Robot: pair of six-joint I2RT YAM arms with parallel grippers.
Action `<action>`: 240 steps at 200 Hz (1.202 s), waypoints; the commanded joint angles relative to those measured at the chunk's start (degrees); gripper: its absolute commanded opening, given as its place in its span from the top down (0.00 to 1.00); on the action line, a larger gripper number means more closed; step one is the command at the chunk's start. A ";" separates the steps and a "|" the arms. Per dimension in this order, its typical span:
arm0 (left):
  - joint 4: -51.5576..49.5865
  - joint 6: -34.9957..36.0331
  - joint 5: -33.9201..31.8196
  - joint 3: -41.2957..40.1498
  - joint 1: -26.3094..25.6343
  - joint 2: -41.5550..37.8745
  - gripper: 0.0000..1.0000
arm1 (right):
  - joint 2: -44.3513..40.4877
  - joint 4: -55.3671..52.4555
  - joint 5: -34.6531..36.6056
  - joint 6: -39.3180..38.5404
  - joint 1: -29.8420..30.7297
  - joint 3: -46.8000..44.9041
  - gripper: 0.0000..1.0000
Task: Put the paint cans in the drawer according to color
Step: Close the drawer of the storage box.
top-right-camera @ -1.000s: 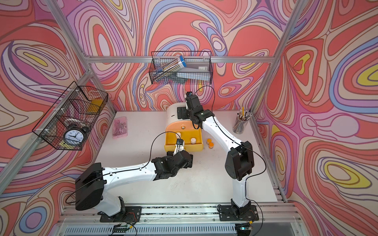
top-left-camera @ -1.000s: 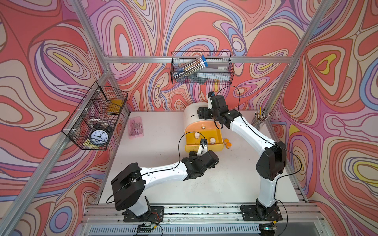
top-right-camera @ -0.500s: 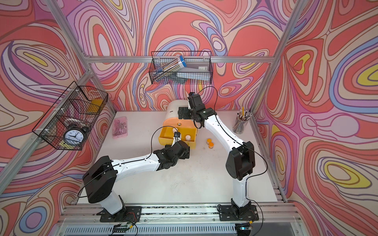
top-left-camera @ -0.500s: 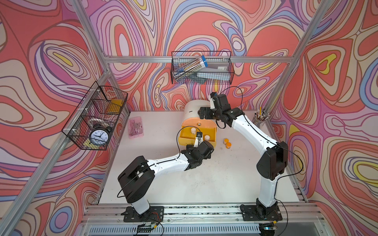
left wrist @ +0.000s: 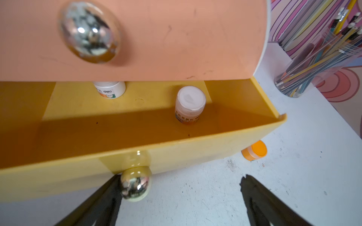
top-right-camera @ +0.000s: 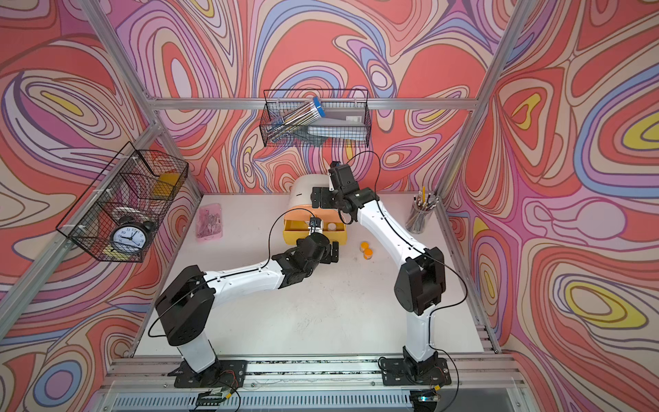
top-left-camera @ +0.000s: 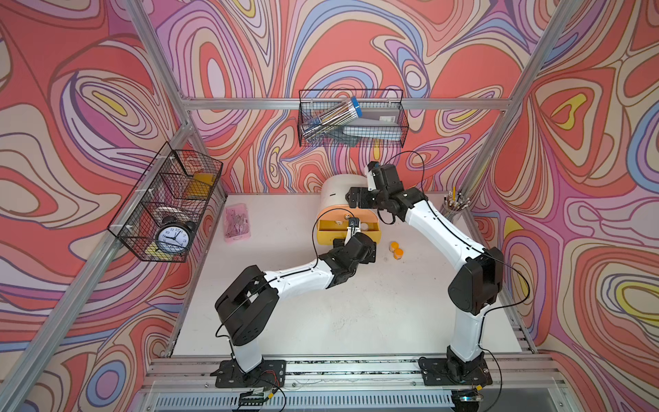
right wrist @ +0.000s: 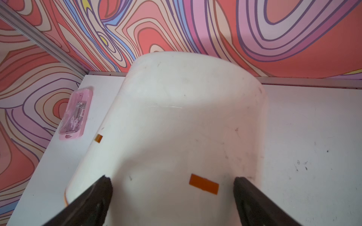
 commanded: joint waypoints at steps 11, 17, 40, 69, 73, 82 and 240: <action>7.25 3.47 3.82 2.38 2.53 4.09 0.01 | -0.07 -5.38 -4.62 1.32 0.63 -1.97 0.02; 7.58 3.73 4.39 2.81 2.95 4.54 0.01 | -0.04 -5.25 -4.65 1.32 0.69 -2.11 0.02; 8.63 6.29 4.93 4.54 3.35 5.24 0.01 | -0.39 -5.25 -5.03 1.23 0.58 -2.72 0.02; 7.21 9.10 3.78 7.10 3.35 6.32 0.01 | -1.00 -4.68 -5.26 1.32 0.64 -3.71 0.02; 7.06 9.27 3.63 7.30 3.42 6.52 0.01 | -1.00 -4.57 -5.36 1.33 0.58 -3.81 0.02; 6.82 9.47 3.12 7.63 3.52 6.94 0.01 | -1.11 -4.40 -5.58 1.45 0.61 -4.08 0.02; 2.62 0.76 9.49 -12.31 4.06 -10.43 0.05 | -0.68 -4.16 0.43 -4.07 0.61 1.18 0.02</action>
